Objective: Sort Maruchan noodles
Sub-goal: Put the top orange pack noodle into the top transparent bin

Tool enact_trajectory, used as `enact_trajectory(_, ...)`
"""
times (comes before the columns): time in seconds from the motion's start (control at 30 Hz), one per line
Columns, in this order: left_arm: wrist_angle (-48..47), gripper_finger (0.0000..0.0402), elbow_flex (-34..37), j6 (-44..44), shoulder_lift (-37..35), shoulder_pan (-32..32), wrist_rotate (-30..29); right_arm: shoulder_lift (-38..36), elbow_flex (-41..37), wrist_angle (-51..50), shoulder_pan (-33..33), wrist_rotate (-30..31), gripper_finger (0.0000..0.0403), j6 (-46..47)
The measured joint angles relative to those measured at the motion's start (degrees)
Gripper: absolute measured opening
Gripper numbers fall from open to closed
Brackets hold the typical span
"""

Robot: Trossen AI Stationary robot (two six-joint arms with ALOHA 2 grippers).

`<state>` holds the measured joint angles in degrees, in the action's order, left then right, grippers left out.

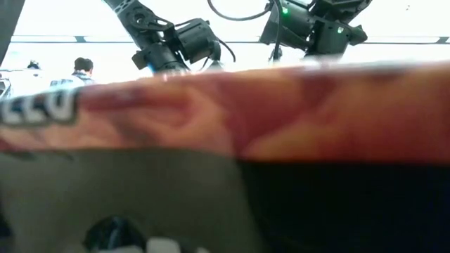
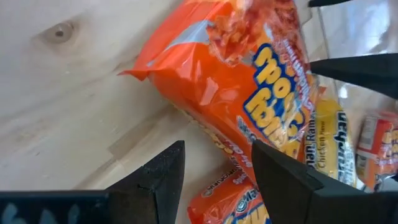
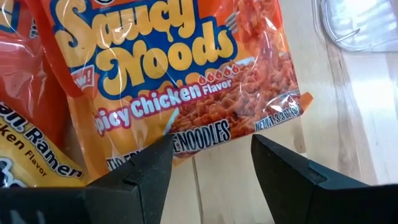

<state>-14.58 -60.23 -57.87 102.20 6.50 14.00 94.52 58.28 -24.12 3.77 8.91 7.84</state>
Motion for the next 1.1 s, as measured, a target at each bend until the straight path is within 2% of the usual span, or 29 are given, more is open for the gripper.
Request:
enact_trajectory(0.5,5.8,0.0168,0.0,-0.1,4.2,0.0,0.7,0.2,-0.1,0.0,0.0,-0.5,0.0207,-0.8)
enact_trajectory(0.8,10.8,0.0169,0.0,-0.1,4.4,0.0,0.7,0.2,-0.2,-0.4,0.0,-0.9,0.0207,-0.8)
enact_trajectory(1.1,11.9,0.0169,0.1,-0.1,4.4,0.1,-0.2,0.2,-0.2,-0.2,0.0,-0.9,0.0207,-0.7)
